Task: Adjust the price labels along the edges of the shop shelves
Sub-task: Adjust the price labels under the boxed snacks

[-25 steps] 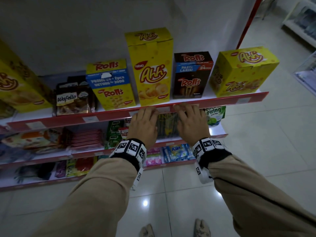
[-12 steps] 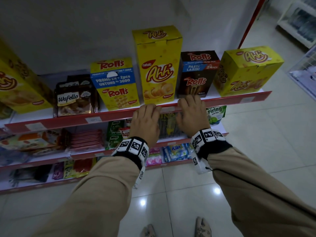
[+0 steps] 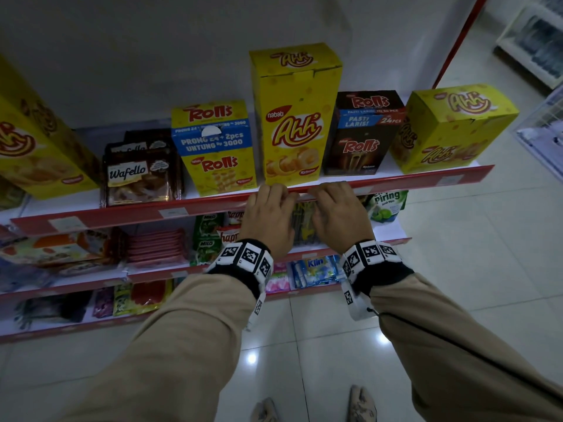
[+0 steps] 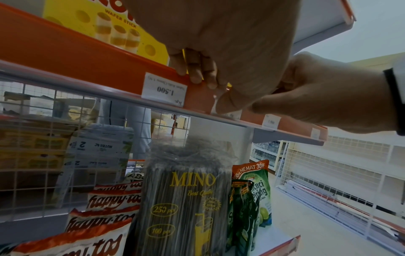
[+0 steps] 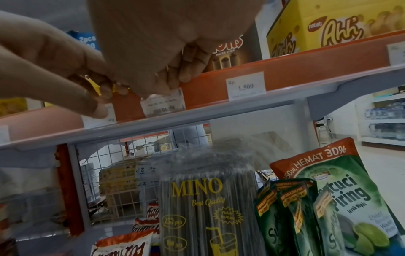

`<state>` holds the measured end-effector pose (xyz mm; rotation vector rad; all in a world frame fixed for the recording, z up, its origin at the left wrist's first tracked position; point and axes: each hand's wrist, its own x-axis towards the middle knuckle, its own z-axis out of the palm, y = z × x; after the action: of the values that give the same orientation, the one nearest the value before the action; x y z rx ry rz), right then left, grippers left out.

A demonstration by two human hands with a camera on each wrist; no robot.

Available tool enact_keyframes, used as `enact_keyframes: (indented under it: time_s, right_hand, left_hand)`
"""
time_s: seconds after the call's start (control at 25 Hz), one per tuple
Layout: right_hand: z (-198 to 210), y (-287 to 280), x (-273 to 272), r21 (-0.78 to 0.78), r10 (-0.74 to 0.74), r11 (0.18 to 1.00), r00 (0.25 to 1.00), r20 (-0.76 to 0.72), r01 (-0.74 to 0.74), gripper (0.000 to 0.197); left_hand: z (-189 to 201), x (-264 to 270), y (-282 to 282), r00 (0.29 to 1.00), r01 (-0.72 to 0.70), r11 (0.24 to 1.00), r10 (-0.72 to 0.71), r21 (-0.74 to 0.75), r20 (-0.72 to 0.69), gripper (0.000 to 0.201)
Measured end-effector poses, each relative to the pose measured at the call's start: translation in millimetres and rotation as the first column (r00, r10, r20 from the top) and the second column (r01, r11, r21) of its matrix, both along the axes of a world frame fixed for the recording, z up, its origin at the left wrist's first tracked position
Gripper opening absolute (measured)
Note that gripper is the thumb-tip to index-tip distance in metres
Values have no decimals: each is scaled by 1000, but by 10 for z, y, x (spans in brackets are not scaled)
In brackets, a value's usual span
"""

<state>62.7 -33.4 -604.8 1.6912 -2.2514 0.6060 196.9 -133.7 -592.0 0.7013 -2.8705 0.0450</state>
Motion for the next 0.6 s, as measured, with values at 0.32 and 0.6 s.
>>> enact_keyframes:
  time_s: [0.32, 0.6]
  right_hand:
    - [61, -76, 60, 40, -86, 995, 996, -24, 87, 23]
    - [111, -130, 4, 76, -84, 994, 992, 97, 77, 19]
  left_hand:
    - [-6, 17, -12, 1000, 6, 1000, -5, 21, -18, 57]
    - [54, 38, -32, 1000, 7, 995, -4, 101, -25, 51]
